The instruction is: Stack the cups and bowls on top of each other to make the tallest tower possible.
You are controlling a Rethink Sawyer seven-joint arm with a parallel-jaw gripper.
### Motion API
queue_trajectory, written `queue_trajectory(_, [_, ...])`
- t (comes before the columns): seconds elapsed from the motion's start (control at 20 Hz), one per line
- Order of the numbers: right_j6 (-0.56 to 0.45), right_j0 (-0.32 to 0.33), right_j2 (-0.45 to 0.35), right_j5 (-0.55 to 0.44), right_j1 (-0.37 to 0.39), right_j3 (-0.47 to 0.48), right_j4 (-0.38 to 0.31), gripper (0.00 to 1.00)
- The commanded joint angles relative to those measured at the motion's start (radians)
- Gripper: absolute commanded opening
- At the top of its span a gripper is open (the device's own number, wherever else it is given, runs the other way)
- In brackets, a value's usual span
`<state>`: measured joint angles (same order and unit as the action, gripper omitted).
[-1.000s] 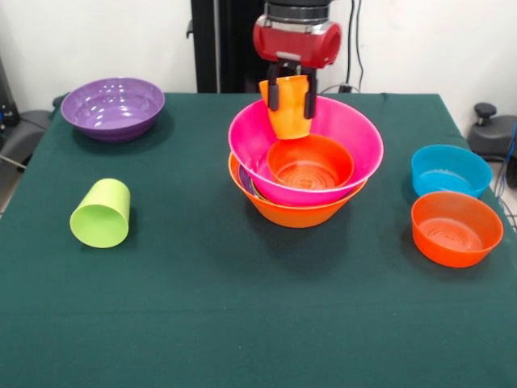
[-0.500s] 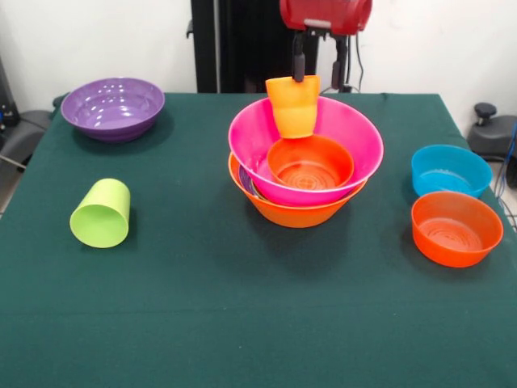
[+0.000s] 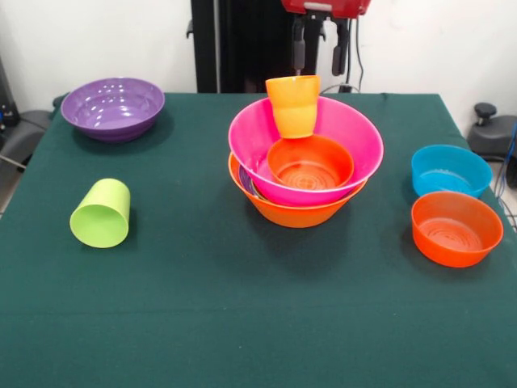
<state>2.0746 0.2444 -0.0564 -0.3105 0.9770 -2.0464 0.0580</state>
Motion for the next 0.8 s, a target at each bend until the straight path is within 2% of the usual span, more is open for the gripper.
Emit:
queue_trajectory(0.05, [0.117,0.008,-0.034,0.024,-0.072,-0.027,0.002,1.00])
queue_trajectory(0.4, [0.144,0.009,-0.044,0.166,-0.125,-0.075,-0.020,1.00])
queue_trajectory(0.8, [0.146,0.041,-0.074,0.258,-0.109,-0.150,-0.040,1.00])
